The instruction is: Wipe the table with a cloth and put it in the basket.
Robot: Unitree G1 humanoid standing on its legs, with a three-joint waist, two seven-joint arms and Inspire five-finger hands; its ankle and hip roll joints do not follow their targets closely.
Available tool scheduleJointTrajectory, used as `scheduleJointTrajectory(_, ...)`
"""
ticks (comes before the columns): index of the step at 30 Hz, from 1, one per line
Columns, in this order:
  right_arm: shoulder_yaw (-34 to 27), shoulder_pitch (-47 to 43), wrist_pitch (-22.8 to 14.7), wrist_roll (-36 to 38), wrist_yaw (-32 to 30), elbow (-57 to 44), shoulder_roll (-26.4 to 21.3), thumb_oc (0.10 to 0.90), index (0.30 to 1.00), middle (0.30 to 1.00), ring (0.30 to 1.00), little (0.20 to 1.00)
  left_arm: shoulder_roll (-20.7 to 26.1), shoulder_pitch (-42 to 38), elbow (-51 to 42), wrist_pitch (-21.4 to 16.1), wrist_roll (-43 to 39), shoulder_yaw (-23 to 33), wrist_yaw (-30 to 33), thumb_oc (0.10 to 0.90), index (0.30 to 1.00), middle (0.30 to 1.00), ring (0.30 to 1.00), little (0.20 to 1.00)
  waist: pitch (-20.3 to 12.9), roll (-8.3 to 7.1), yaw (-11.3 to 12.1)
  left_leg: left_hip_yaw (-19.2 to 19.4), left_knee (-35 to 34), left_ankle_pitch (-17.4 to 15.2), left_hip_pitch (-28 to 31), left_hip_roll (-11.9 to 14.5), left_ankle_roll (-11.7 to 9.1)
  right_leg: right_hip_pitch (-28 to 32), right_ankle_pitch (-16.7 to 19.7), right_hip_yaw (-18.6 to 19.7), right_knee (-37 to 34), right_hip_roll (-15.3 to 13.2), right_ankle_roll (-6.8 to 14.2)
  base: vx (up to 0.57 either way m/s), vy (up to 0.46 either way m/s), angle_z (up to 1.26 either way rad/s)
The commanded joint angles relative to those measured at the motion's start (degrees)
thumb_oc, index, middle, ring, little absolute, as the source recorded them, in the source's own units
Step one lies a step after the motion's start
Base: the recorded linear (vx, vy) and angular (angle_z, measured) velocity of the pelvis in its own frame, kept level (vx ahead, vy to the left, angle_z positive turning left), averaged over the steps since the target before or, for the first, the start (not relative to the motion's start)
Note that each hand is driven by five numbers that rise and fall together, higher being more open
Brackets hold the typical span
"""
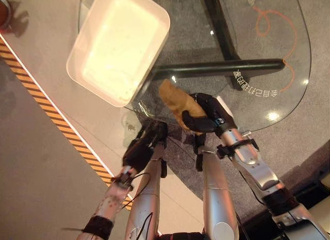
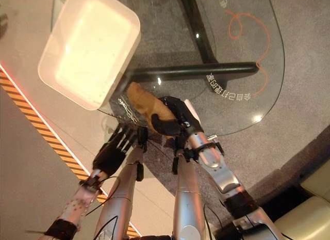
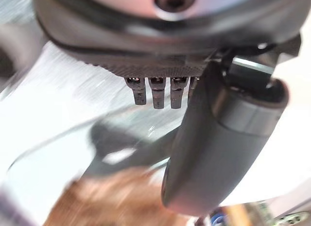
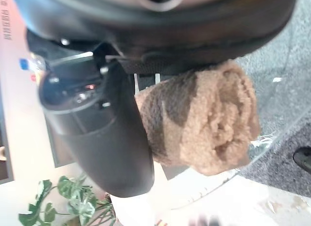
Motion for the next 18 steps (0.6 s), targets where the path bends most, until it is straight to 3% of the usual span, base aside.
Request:
scheduleJointTrajectory(1, -3.98, -2.90, -7.73, 2.21, 3.90, -13.58, -2.44, 0.100, 0.300, 0.300, 0.300, 0.200, -0.60, 2.62, 1.90, -3.57, 2.82, 1.70, 0.33, 0.800, 0.900, 0.900, 0.900, 0.900, -1.45, 5.20, -1.05, 1.28, 5.80, -5.88, 0.75, 0.18, -1.19, 1.40, 5.07, 3.27, -8.64, 3.71, 0.87, 0.00, 0.037, -0.03)
scheduleJointTrajectory(6, -6.00, -2.88, -6.17, 3.91, 4.70, -14.95, -4.68, 0.100, 0.300, 0.300, 0.300, 0.200, -0.36, 2.13, 8.73, -4.99, 2.38, 6.84, 6.98, 0.800, 0.900, 0.900, 0.900, 0.900, -1.45, 5.43, -1.73, 1.34, 5.59, -5.53, 1.15, 0.11, -1.50, 1.72, 4.59, 4.14, -9.02, 4.45, 0.53, 0.02, 0.051, -0.04)
scheduleJointTrajectory(10, -6.10, -4.03, -4.77, 4.31, 4.71, -15.26, -5.36, 0.100, 0.300, 0.300, 0.300, 0.200, -0.82, 1.20, 9.75, -5.00, 0.70, 8.49, 7.52, 0.800, 0.900, 0.900, 0.900, 0.900, -1.45, 5.73, -2.08, 1.49, 5.76, -5.53, 1.07, 0.13, -1.67, 1.11, 4.39, 4.76, -8.57, 4.52, 0.44, 0.01, 0.051, -0.03)
scheduleJointTrajectory(14, -5.65, -4.56, -4.15, 4.10, 4.28, -15.69, -5.38, 0.100, 0.300, 0.300, 0.300, 0.200, -1.60, 1.31, 9.57, -4.61, 1.08, 8.27, 5.59, 0.800, 0.900, 0.900, 0.900, 0.900, -1.45, 6.21, -2.00, 1.51, 5.62, -5.34, 1.00, 0.08, -1.68, 0.63, 4.23, 5.12, -8.06, 4.55, 0.30, 0.00, 0.035, 0.09)
scheduleJointTrajectory(18, -4.90, -5.56, -3.31, 4.91, 4.20, -17.18, -5.66, 0.100, 0.300, 0.300, 0.300, 0.200, -2.72, 1.86, 7.95, -1.75, 0.91, 7.26, -2.45, 0.800, 0.900, 0.900, 0.900, 0.900, -1.45, 6.40, -1.80, 1.69, 5.53, -5.25, 0.91, 0.15, -1.73, 0.47, 4.45, 5.14, -8.22, 4.47, 0.28, 0.00, 0.000, 0.00)
